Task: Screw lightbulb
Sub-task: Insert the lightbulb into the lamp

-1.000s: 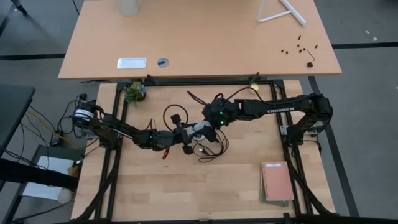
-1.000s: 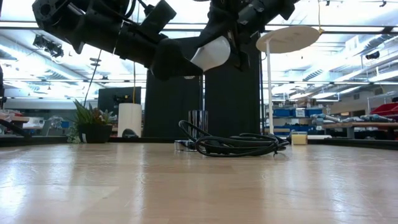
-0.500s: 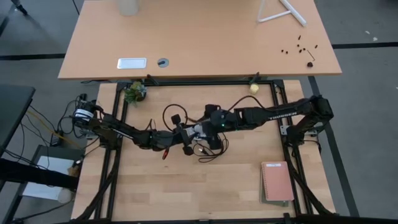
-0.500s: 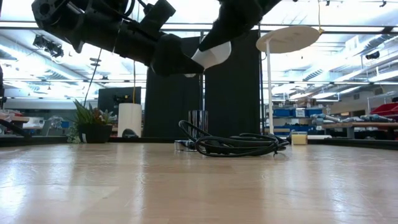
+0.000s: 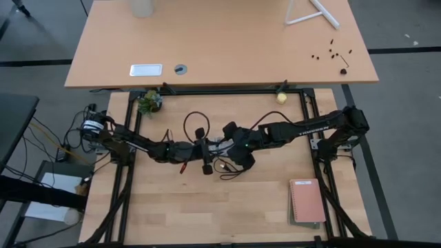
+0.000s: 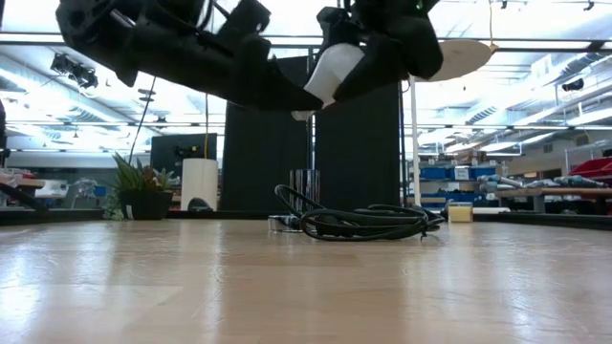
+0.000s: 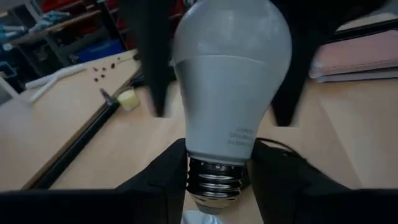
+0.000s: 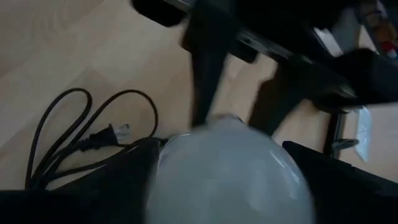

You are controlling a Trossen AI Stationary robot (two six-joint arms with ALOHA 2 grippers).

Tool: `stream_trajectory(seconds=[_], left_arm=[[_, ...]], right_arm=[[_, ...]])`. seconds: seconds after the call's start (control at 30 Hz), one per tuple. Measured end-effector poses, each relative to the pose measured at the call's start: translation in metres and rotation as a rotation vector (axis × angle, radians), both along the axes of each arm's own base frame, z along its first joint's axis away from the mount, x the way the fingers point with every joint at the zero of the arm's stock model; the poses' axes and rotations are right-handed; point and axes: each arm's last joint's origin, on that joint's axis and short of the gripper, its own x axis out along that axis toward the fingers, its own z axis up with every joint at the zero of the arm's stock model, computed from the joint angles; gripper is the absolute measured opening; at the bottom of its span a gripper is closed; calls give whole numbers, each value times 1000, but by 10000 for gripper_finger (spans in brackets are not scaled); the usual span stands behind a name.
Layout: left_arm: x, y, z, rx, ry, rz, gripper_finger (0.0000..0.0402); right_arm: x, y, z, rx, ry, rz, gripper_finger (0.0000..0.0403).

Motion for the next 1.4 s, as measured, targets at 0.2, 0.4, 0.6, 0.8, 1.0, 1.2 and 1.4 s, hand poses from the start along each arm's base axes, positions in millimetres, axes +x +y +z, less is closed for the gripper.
stream_trajectory(seconds=[0.2, 0.4, 0.6, 0.8, 1.0, 1.2, 1.4], left_arm=[[1, 7, -2, -55, 11, -24, 158], [1, 6, -2, -96, 4, -55, 158], [1, 6, -1, -107, -15, -70, 158], [2, 6, 1, -110, -34, -81, 158], [2, 6, 1, -111, -33, -81, 158], [1, 8, 0, -81, -15, 11, 162], [-6, 7, 1, 16, 56, 151, 202]], right_arm=[[1, -1, -1, -35, 2, 1, 345], [2, -1, 0, -76, -2, 39, 345], [2, 0, 0, -81, -4, 49, 335], [1, 0, -1, -76, 1, 50, 288], [1, 0, -1, -37, -1, 24, 257], [2, -5, -1, 42, -7, -54, 268], [1, -13, 5, 98, -4, -143, 262]])
